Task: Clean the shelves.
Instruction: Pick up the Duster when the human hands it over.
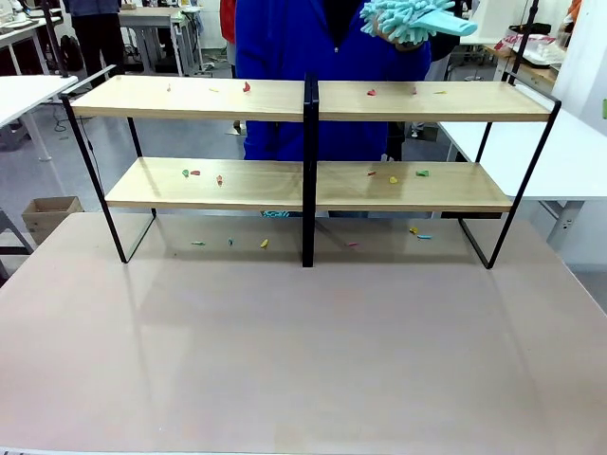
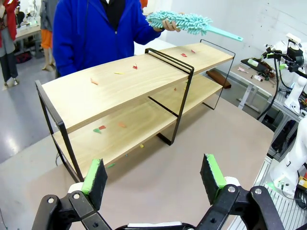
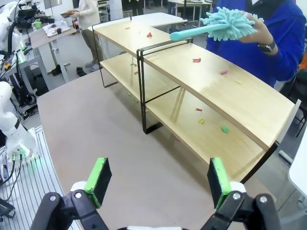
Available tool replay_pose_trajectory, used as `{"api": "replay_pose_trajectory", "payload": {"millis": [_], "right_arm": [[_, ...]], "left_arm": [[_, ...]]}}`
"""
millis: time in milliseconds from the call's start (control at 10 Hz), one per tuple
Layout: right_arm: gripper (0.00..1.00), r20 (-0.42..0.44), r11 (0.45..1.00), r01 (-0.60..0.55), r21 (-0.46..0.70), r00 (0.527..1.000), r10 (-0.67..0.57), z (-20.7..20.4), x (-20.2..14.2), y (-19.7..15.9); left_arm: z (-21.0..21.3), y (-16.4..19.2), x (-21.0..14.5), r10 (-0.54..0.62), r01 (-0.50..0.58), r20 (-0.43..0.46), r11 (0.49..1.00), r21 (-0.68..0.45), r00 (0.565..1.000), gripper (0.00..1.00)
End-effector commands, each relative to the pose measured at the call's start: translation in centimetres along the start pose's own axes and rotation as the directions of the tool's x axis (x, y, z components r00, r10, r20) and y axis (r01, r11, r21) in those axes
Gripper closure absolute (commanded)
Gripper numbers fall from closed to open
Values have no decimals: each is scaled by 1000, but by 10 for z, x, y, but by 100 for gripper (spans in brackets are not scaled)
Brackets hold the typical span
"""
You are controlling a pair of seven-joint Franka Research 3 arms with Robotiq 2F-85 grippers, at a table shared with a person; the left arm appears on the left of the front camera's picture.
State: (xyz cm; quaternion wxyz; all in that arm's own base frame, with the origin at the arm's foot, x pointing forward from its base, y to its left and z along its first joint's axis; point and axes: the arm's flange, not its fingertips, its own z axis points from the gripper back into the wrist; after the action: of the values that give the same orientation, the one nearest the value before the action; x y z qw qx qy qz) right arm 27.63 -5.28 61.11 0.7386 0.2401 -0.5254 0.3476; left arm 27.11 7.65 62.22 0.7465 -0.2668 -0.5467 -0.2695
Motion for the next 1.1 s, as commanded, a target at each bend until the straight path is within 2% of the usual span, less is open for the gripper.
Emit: {"api": "replay_pose_trajectory", "payload": {"millis": [0, 200, 300, 400, 500, 600, 700, 800, 900, 1000], "right_arm": [[0, 0, 1000, -1, 3, 1000, 1, 0, 0, 0], [0, 0, 1000, 0, 0, 1000, 0, 0, 0, 0], [0, 3, 981, 59, 184, 998, -61, -13, 32, -18], [0, -91, 915, 234, 330, 972, -216, -38, 79, -37], [0, -206, 873, 399, 279, 913, -352, -62, 123, -51], [0, -261, 847, 494, 196, 859, -440, -89, 160, -60], [0, -258, 859, 509, 58, 839, -480, -114, 177, -62], [0, -134, 895, 335, 293, 942, -309, -72, 110, -22], [0, -134, 895, 335, 293, 942, -309, -72, 110, -22], [0, -206, 874, 437, 211, 894, -397, -123, 155, -38]], "left_arm": [[-1, -1, 0, 3, -3, 2, 1000, -10, 1000, 0], [-1, -1, 0, 3, -3, 2, 1000, -10, 1000, 0], [-1, -1, 0, 3, -3, 2, 1000, -10, 1000, 0], [-1, -1, 0, 3, -3, 2, 1000, -10, 1000, 0], [-1, -1, 0, 3, -3, 2, 1000, -10, 1000, 0], [-1, -1, 0, 3, -3, 2, 1000, -10, 1000, 0], [-1, -1, 0, 3, -3, 2, 1000, -10, 1000, 0], [-1, -1, 0, 3, -3, 2, 1000, -10, 1000, 0], [-1, -1, 0, 3, -3, 2, 1000, -10, 1000, 0], [-1, -1, 0, 3, -3, 2, 1000, -10, 1000, 0]]}}
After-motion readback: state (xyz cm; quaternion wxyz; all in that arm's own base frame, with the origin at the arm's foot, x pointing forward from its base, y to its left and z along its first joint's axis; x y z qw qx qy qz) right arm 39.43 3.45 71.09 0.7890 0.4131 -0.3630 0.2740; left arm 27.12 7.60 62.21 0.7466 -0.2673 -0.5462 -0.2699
